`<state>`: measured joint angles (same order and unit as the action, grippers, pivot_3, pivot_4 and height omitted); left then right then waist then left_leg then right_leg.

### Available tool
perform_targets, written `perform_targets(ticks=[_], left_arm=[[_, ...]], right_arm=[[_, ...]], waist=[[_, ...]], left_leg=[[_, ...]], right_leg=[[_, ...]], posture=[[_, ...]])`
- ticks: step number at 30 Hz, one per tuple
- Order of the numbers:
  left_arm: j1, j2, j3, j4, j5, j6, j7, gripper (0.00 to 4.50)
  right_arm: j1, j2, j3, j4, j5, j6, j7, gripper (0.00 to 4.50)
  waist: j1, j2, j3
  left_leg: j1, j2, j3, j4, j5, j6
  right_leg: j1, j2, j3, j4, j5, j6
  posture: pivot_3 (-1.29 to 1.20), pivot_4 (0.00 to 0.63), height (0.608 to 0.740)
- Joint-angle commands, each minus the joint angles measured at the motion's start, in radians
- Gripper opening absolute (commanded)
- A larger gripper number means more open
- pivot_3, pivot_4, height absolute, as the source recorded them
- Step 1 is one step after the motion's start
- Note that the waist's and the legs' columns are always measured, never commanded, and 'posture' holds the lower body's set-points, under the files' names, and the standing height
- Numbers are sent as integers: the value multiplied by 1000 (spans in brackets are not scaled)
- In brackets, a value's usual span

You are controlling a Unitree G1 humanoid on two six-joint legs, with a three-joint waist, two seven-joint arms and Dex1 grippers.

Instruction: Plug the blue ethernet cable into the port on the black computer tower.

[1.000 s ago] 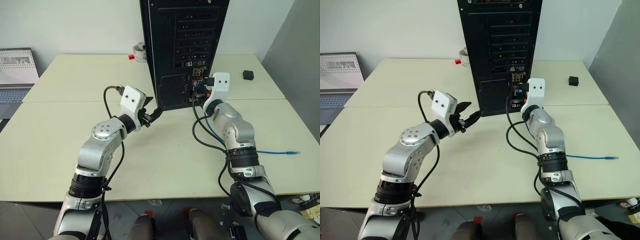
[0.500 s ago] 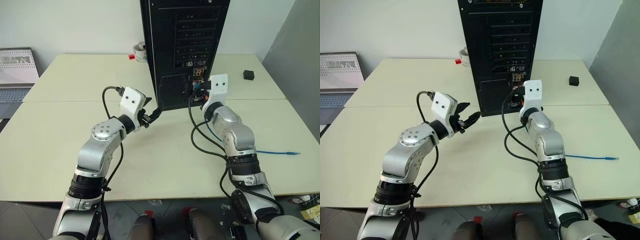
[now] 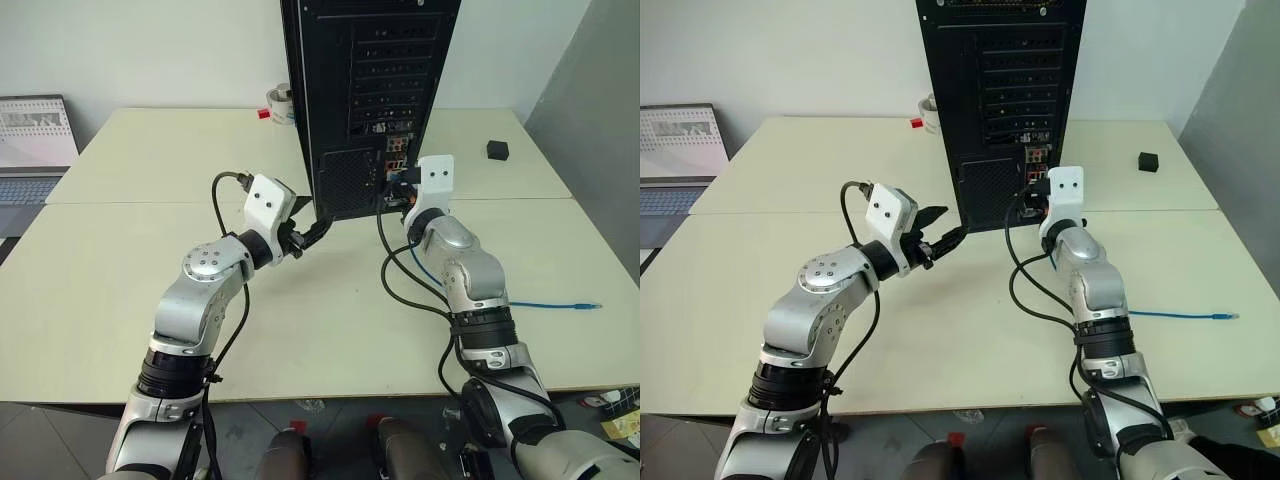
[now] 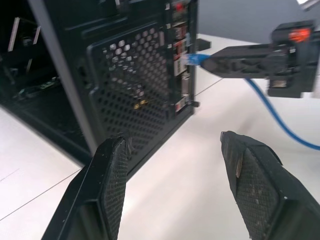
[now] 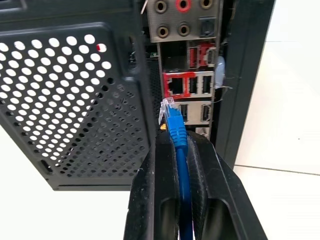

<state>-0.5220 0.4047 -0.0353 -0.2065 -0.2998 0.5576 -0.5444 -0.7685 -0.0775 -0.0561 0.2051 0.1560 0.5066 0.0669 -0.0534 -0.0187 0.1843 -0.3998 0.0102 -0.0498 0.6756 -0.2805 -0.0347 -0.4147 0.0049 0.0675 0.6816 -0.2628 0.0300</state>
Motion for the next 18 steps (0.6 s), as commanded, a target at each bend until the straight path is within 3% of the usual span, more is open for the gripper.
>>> perform_targets(ticks=[1,18], left_arm=[[-11,-10,6,-38,-12,-34,-13,2995],[-12,-22,10,-22,-9,-98,-37,2995]], right_arm=[[-48,-5,-14,-7,-1,-42,1,0],[-68,-5,-15,30,-8,-63,-1,0]], waist=[[0,0,0],[0,0,0]], left_leg=[[0,0,0,0,0,0],[0,0,0,0,0,0]], right_leg=[[0,0,0,0,0,0],[0,0,0,0,0,0]], posture=[[0,150,740],[0,150,740]])
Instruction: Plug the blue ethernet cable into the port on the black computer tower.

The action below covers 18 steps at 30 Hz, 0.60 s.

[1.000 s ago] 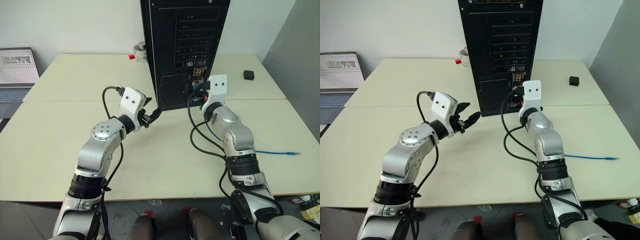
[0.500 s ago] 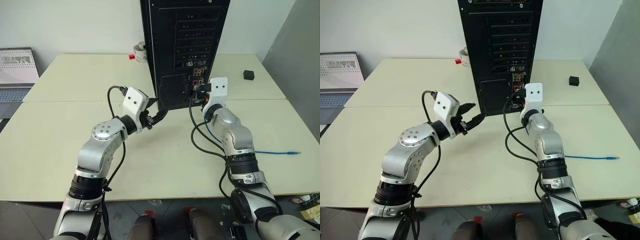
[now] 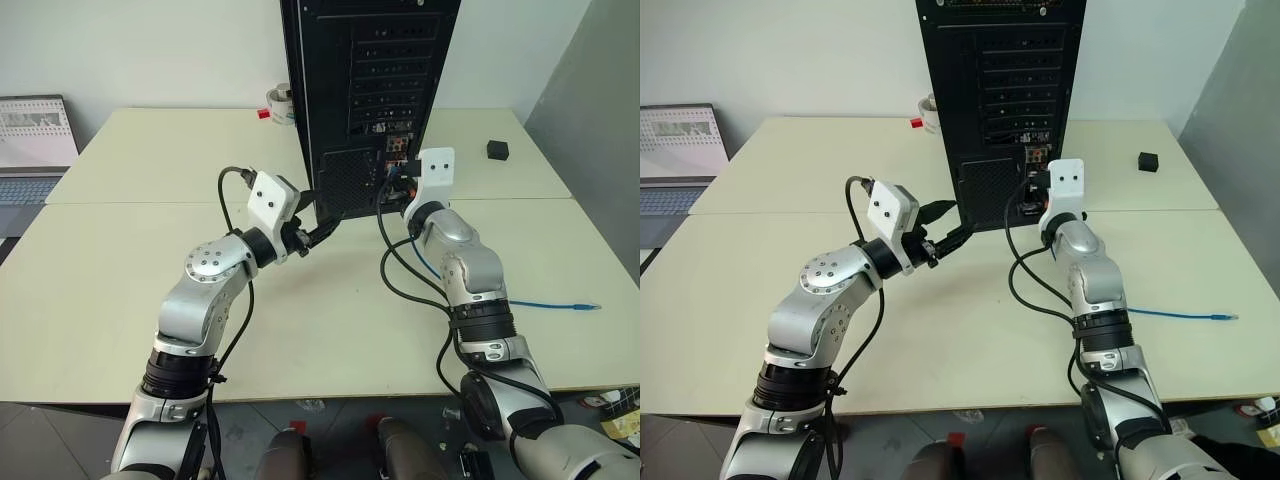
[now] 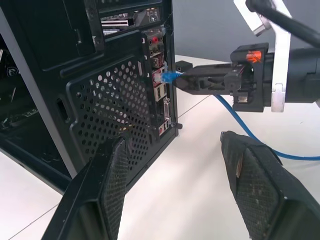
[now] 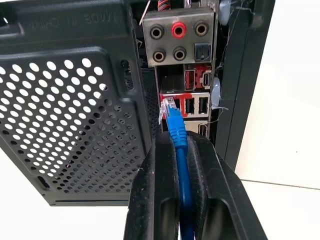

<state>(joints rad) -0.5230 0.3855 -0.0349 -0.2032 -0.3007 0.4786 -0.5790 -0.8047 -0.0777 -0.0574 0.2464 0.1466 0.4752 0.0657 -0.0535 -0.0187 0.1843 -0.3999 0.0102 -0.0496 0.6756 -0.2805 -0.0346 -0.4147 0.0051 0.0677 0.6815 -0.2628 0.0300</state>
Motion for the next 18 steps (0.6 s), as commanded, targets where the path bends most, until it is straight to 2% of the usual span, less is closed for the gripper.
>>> perform_targets(ticks=[1,18], left_arm=[[-11,-3,9,-26,-8,-19,-2,2995],[-6,-9,8,-33,-6,-17,3,2995]], right_arm=[[-31,-2,-16,-10,2,-31,-2,0],[-65,6,-30,-4,19,-28,4,0]], waist=[[0,0,0],[-2,0,0]], left_leg=[[0,0,0,0,0,0],[0,0,0,0,0,0]], right_leg=[[0,0,0,0,0,0],[0,0,0,0,0,0]], posture=[[0,150,740],[0,150,740]])
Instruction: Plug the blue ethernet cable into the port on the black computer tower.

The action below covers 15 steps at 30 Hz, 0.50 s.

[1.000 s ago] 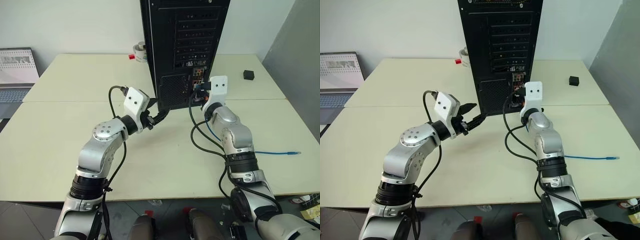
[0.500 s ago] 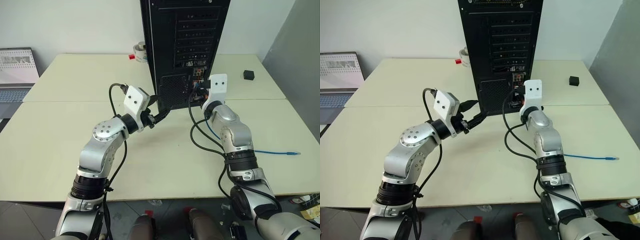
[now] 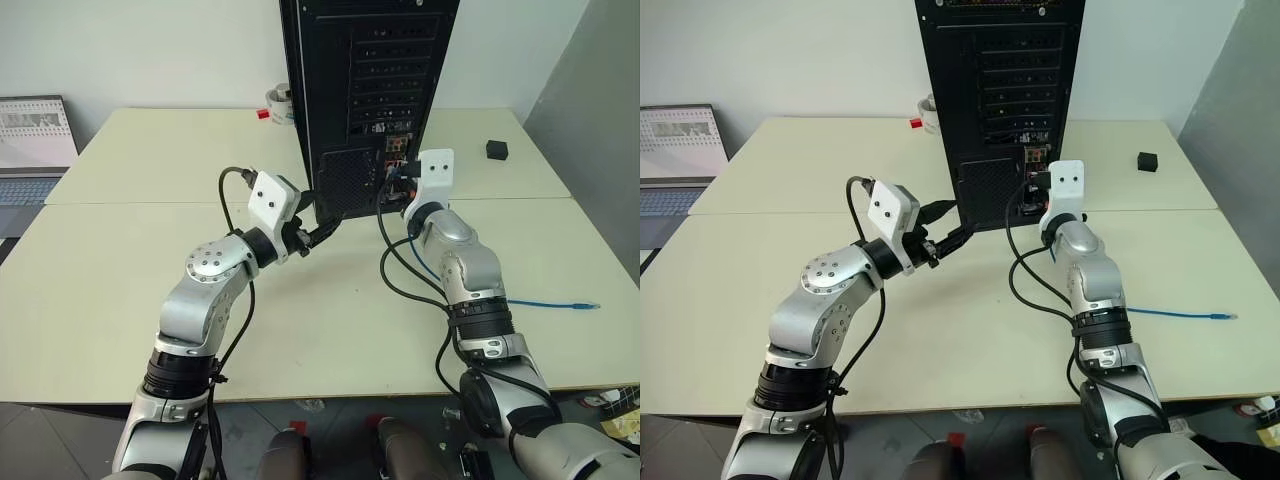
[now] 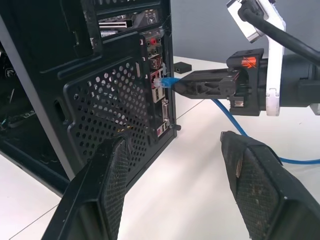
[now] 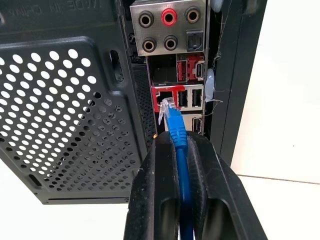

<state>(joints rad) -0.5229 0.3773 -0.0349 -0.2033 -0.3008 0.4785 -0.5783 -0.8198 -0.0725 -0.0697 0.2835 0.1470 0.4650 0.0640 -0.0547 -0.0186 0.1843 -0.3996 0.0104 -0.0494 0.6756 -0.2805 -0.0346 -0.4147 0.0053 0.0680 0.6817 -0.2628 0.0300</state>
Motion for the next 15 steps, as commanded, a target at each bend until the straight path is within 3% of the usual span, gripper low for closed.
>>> perform_targets(ticks=[1,15], left_arm=[[-5,-1,8,-34,-5,-17,3,2995],[-6,-3,2,-30,-1,-13,4,2995]], right_arm=[[-51,3,-18,-47,20,-14,7,0],[-56,23,-13,-43,10,-5,-24,0]], waist=[[-1,0,0],[-1,0,0]], left_leg=[[0,0,0,0,0,0],[-1,0,0,0,0,0]], right_leg=[[0,0,0,0,0,0],[-1,0,0,0,0,0]], posture=[[0,150,740],[0,150,740]])
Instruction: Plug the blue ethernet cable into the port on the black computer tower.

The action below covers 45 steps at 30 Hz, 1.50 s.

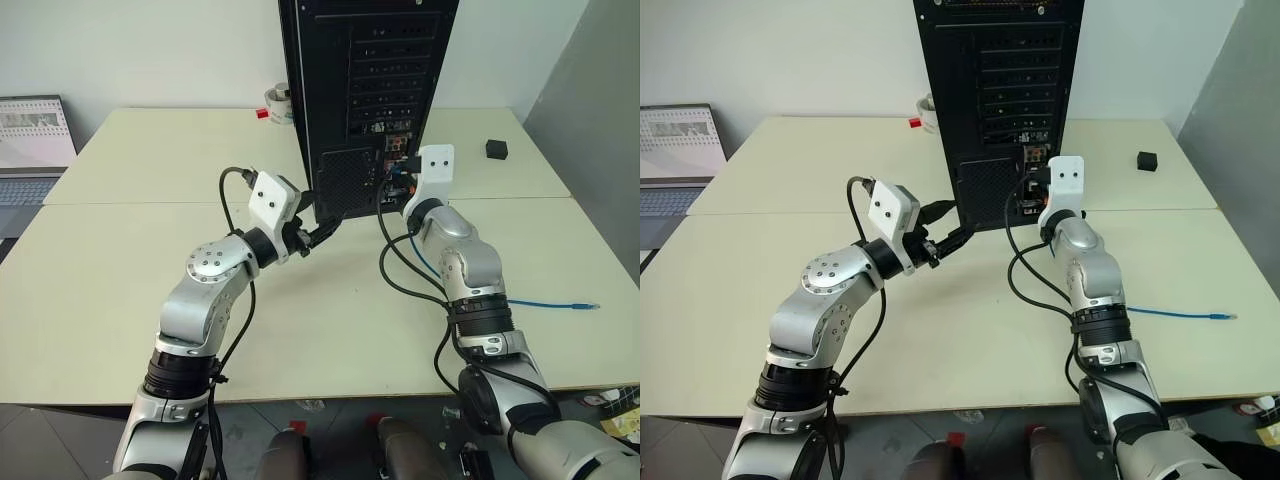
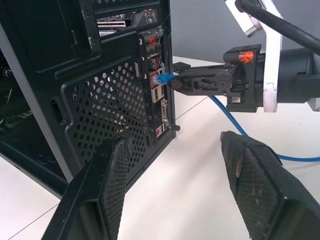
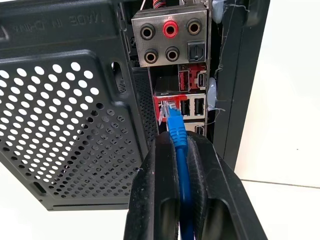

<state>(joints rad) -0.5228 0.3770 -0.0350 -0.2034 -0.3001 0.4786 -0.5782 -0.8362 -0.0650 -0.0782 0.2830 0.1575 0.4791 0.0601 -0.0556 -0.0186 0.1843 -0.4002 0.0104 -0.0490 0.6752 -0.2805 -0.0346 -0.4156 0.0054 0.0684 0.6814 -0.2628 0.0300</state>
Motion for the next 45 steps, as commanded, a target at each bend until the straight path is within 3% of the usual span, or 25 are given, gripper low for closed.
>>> perform_targets(ticks=[1,12,32,33,35,45], left_arm=[[-6,-3,2,-29,-1,-13,4,2995],[-10,-6,7,-19,1,-10,17,2995],[-4,-7,9,-21,2,-10,30,2995],[-3,-7,10,-22,2,-9,31,3045],[-2,-6,10,-22,3,-9,31,3045],[-4,7,9,-10,39,-12,48,3045]], right_arm=[[-38,25,-2,-44,-5,-22,-33,0],[-72,106,28,11,-55,-85,-99,0],[-109,119,23,144,-58,-188,-57,0],[-103,117,22,144,-59,-190,-52,685],[-93,111,24,138,-59,-189,-39,966],[-13,73,24,-19,-37,-114,4,3388]], waist=[[0,0,0],[-3,0,0],[-33,0,0],[-33,0,0],[-31,0,0],[-24,0,0]], left_leg=[[0,0,0,0,0,0],[0,0,1,0,0,0],[0,2,2,-1,0,0],[0,2,2,-1,0,0],[0,2,2,-1,0,0],[0,0,2,-4,0,0]], right_leg=[[0,0,0,0,0,0],[-1,0,1,0,0,0],[-3,0,3,3,0,0],[-3,0,3,3,0,0],[-4,0,3,3,0,0],[-4,-4,2,1,0,0]], posture=[[0,150,740],[0,150,740],[0,150,740],[0,150,740],[0,150,740],[0,150,740]])
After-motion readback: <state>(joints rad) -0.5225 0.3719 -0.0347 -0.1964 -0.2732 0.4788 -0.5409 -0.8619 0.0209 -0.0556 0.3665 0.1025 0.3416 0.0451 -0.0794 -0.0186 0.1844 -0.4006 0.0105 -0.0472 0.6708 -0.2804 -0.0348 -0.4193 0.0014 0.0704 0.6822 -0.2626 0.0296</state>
